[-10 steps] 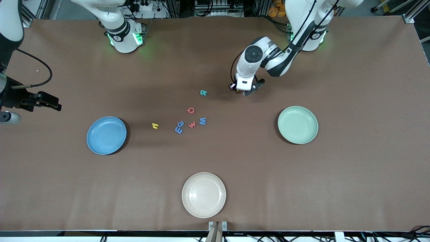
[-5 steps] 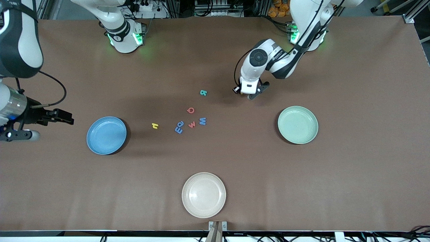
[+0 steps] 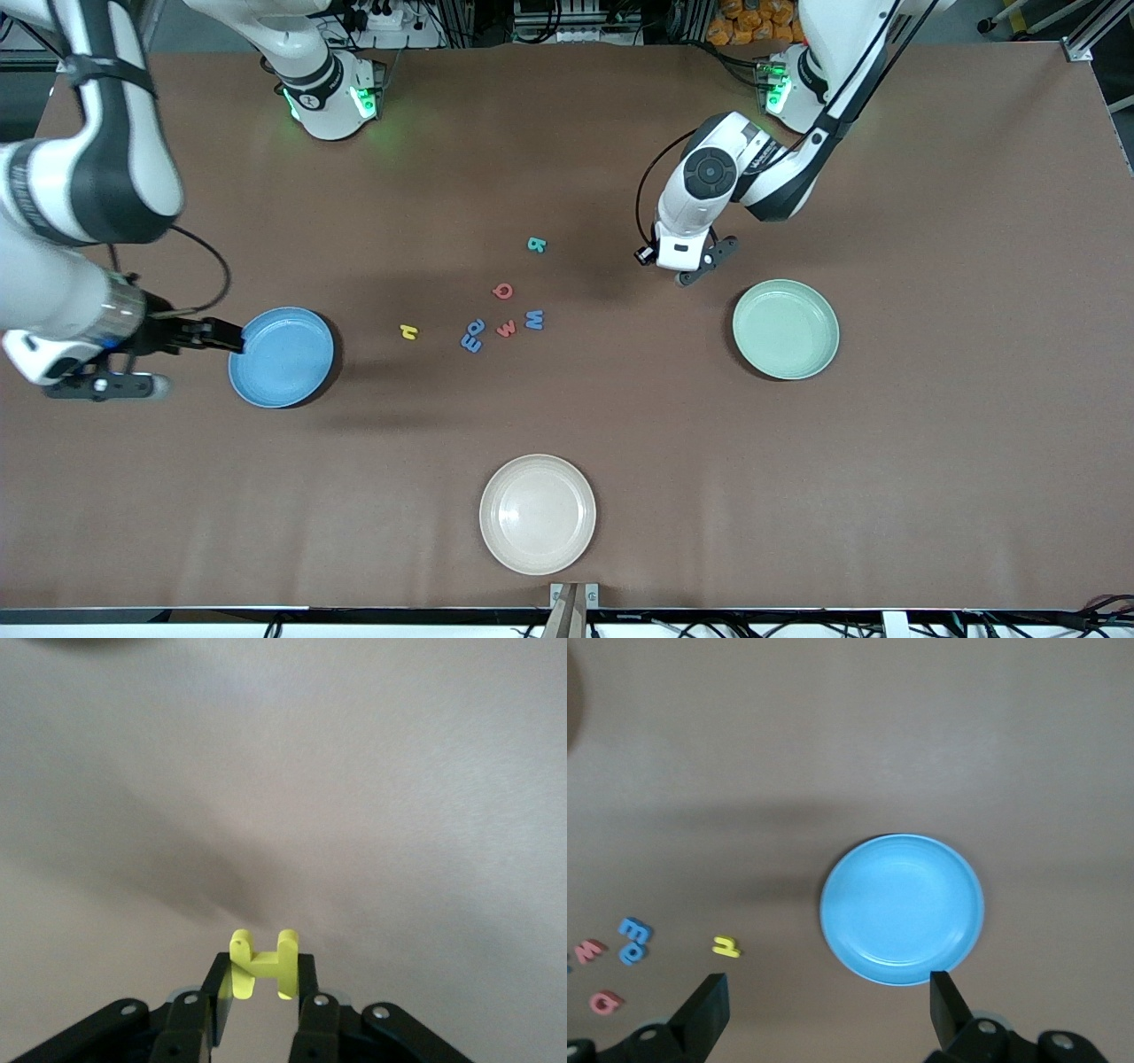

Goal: Sort upper and lower case letters into plates
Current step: 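Carry the H to the green plate while the right gripper reaches letters, then open the left gripper over the green plate while the right gripper descends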

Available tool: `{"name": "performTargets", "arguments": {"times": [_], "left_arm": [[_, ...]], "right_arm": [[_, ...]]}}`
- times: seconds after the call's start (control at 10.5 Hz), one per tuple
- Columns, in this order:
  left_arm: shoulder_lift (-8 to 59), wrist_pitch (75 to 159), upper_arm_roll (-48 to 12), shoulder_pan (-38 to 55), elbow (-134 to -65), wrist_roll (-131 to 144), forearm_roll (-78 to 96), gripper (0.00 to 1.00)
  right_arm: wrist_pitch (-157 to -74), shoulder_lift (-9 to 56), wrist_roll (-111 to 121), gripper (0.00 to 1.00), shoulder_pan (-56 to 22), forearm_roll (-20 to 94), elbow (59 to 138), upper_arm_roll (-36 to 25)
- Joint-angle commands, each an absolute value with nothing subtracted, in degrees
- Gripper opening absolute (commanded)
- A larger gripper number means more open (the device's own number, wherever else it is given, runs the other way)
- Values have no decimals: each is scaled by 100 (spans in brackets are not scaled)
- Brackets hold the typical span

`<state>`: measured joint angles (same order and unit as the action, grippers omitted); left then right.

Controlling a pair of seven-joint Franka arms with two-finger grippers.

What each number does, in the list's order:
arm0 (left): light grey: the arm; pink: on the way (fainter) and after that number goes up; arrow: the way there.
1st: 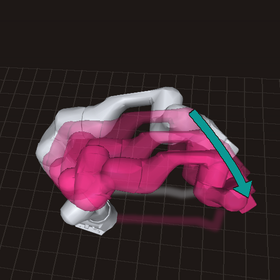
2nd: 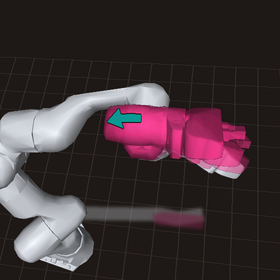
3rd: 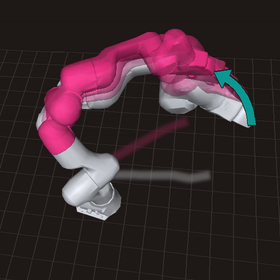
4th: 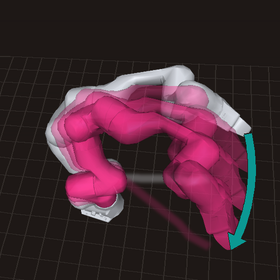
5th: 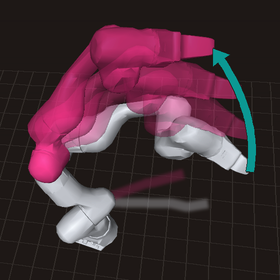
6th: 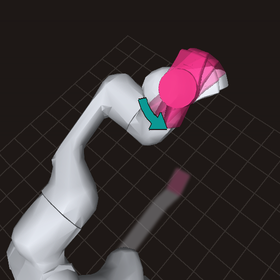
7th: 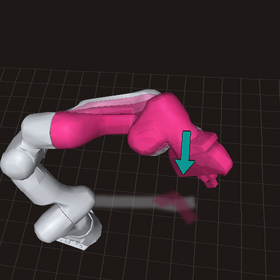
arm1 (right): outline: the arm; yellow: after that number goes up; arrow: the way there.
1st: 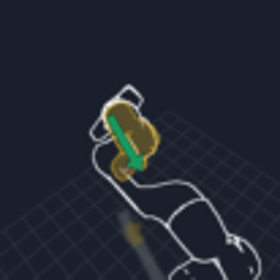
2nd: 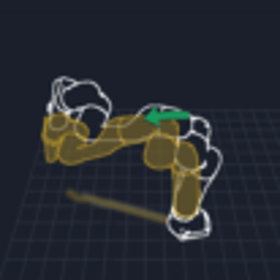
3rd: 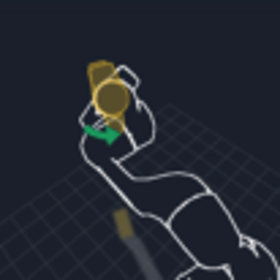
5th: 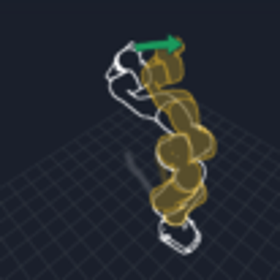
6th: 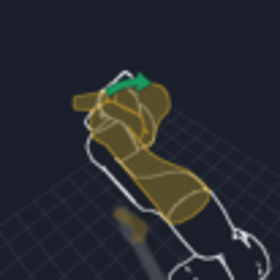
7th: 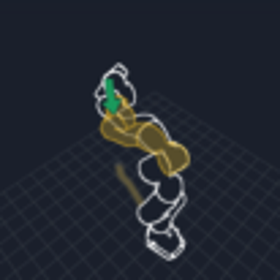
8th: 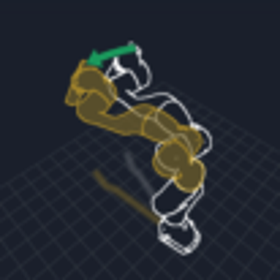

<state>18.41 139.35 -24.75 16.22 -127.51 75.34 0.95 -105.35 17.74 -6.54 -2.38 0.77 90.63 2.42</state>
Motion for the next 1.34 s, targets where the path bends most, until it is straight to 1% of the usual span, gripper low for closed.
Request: {"name": "performTargets", "arguments": {"times": [0.0, 0.19, 0.29, 0.67, 0.86, 0.95, 1.05, 1.14, 1.24], "left_arm": [[1452, 13387, -2514, 1144, -12691, 6597, 96, 29], [1301, 13149, -2461, 627, -12753, 5149, 97, 31], [1283, 13140, -2461, 328, -12753, 4594, 97, 32], [1379, 13183, -2452, -323, -12797, 3062, 97, 31], [1485, 13498, -2452, -649, -12945, 2280, 97, 31], [1503, 13857, -2452, -668, -13138, 2120, 97, 31], [1512, 13973, -2452, -668, -13192, 2118, 97, 33], [1512, 13975, -2452, -668, -13201, 2118, 97, 43], [1520, 13983, -2461, -668, -13201, 2118, 97, 62]], "right_arm": [[-10941, 1731, -1552, 100, -727, 97, 9421, 220], [-11134, 1941, -2255, 100, -1263, 53, 9404, 220], [-11301, 2108, -2615, 100, -1544, 53, 9396, 220], [-11926, 2706, -4258, 100, -2468, -306, 9378, 211], [-12127, 2996, -5207, 100, -2688, -387, 9378, 211], [-12346, 3145, -5673, 100, -2750, -378, 9387, 211], [-12557, 3294, -6217, 100, -2855, -369, 9369, 220], [-12760, 3435, -6814, 100, -2961, -360, 9352, 211], [-12971, 3584, -7499, 100, -3101, -326, 9352, 211]]}}
